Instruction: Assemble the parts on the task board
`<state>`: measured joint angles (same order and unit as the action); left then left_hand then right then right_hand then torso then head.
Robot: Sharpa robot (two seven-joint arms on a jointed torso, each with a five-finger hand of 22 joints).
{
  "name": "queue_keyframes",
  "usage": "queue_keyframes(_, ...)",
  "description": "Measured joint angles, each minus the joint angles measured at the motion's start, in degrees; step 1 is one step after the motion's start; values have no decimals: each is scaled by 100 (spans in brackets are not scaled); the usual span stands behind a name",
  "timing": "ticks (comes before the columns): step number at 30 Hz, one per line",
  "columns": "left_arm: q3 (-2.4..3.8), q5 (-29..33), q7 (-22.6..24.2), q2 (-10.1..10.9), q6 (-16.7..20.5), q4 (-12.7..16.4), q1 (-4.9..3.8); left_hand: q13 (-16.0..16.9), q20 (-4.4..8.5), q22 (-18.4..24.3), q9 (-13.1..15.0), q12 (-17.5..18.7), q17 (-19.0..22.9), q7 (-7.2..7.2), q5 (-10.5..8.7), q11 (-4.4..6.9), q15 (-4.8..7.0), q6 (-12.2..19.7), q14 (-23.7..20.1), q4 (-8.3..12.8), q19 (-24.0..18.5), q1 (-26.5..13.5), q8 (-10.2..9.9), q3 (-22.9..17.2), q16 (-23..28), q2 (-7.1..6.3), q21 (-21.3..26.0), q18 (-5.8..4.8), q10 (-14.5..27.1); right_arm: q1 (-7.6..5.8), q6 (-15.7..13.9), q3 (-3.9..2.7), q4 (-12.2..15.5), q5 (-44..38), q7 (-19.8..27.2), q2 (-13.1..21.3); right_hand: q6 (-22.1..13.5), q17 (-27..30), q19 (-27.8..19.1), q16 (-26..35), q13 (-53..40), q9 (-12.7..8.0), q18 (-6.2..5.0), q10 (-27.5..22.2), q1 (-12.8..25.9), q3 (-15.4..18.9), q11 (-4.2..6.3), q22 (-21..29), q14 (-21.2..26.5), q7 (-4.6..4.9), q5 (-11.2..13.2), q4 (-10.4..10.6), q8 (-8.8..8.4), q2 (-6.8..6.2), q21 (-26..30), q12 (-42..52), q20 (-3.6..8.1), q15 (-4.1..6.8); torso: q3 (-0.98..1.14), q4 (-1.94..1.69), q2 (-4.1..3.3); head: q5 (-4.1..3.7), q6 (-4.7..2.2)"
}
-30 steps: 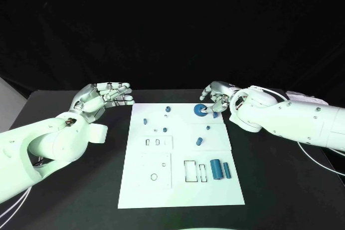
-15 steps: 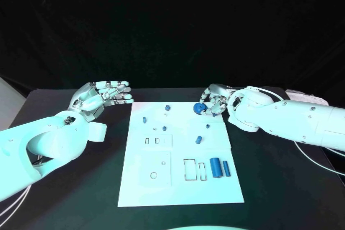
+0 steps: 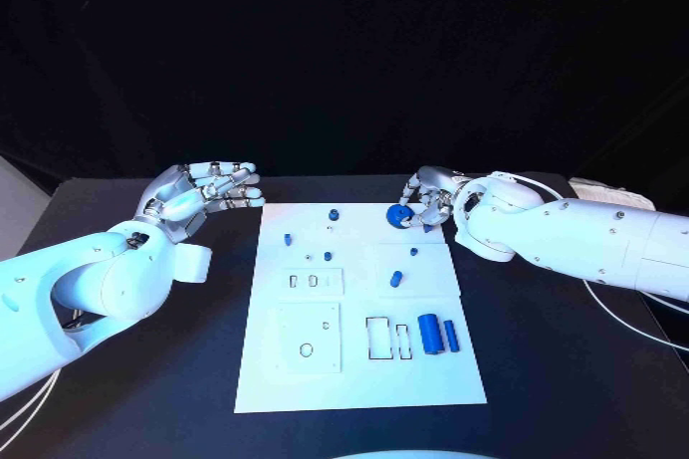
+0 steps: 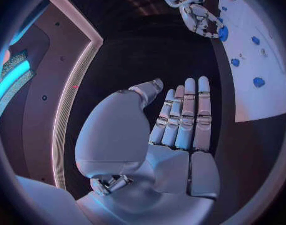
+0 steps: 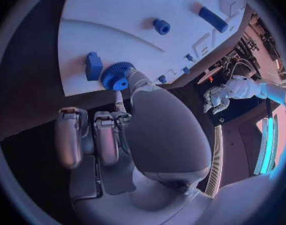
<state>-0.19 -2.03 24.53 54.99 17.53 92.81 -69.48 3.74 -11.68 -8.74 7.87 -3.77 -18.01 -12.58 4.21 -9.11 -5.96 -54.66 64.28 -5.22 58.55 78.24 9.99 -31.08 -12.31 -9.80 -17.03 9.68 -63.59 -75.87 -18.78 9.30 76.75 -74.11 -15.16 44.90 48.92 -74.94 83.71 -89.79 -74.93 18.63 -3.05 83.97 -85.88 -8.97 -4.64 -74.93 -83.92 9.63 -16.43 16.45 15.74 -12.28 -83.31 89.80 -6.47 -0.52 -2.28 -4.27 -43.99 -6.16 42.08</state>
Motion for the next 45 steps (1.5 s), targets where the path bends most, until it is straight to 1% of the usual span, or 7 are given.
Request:
queue_keyframes(5, 0, -1, -18, 0, -8, -21, 0, 0, 0, 0, 0, 0, 0, 0, 0, 0, 0, 0, 0, 0, 0, 0, 0, 0, 0, 0, 0, -1, 0, 11, -77, 6, 0, 16, 1, -8, 21, 0, 0, 2, 0, -7, 0, 0, 17, 0, 0, 0, 0, 21, 0, 0, 21, 17, 0, 0, 0, 0, 2, -3, 1, -2, 1)
queue_keyframes(7, 0, -1, -23, 1, -10, -25, 0, 0, 0, 0, 0, 0, 0, 0, 0, 0, 0, 0, 0, 16, 0, 0, 0, -16, 0, 0, -22, 0, 0, 14, -105, 8, 9, 22, 3, -8, 21, 0, 0, 2, 1, -6, 64, 0, 24, 0, 0, 0, 0, 21, 0, 0, 21, 24, -25, 0, 0, 0, 2, -2, 1, -2, 0)
queue_keyframes(23, -1, -16, -106, -5, -22, -73, 0, 0, 21, -5, 5, 0, -14, 0, 0, 0, 0, 0, 0, 16, -22, 0, 0, -16, 0, 0, -21, 0, 0, 15, -276, 8, 10, 41, 16, -13, 21, 2, 0, 2, 1, -6, 64, 0, 23, 0, 0, 1, 0, 20, 0, 0, 21, 23, -66, 0, 0, 0, -6, -1, 4, -8, -9)
queue_keyframes(30, -1, -23, -140, -9, -22, -76, 0, 0, 21, -10, 4, 0, -13, 0, 0, 0, 0, 0, 0, 16, -21, 0, 0, -16, 0, 0, -21, 0, 0, 36, -217, 6, -43, 32, 0, -51, 21, 2, 20, 2, 1, -34, 65, -1, 24, 0, 1, 2, 0, 20, 12, 0, 21, 21, -66, 0, -21, 0, -9, -2, 3, -2, -4)
queue_keyframes(34, -1, -34, -155, -9, -22, -78, 0, 0, 21, -10, 4, 0, -24, 0, 0, 0, 0, 0, 0, 16, -21, 0, 0, -16, 0, 0, -21, 0, 0, 67, -122, 6, -77, 14, -17, -85, -32, 2, 20, 2, 2, -51, 64, 16, 91, 1, -15, 2, -21, 30, 47, 0, 21, -46, -66, -31, -21, -20, -5, -2, 2, 10, 19)
queue_keyframes(40, -1, -66, -169, -13, -22, -81, 0, 0, 21, -15, 9, 0, -33, 0, 0, 0, 0, 0, 0, 33, -21, -9, 0, -33, 0, -9, -43, 0, 0, 67, -20, -9, -102, -41, -37, -102, -39, 2, 20, 2, 2, -58, 64, 16, 114, 18, -15, 2, -21, 37, 47, 17, 20, -23, -66, -31, -20, -20, -5, -5, 1, 12, 42)
queue_keyframes(45, -1, -115, -177, -18, -28, -83, 0, 0, 21, -15, 9, 0, -33, 0, 0, 0, 0, 0, 0, 33, -21, -32, 0, -33, 0, -14, -44, 1, 0, 64, 26, -15, -107, -115, -48, -108, -35, 2, 20, 2, 2, -65, 64, 15, 159, 18, -15, 3, -21, 31, -75, 17, 20, 22, -66, -31, -21, -20, -2, -2, 1, 14, 48)
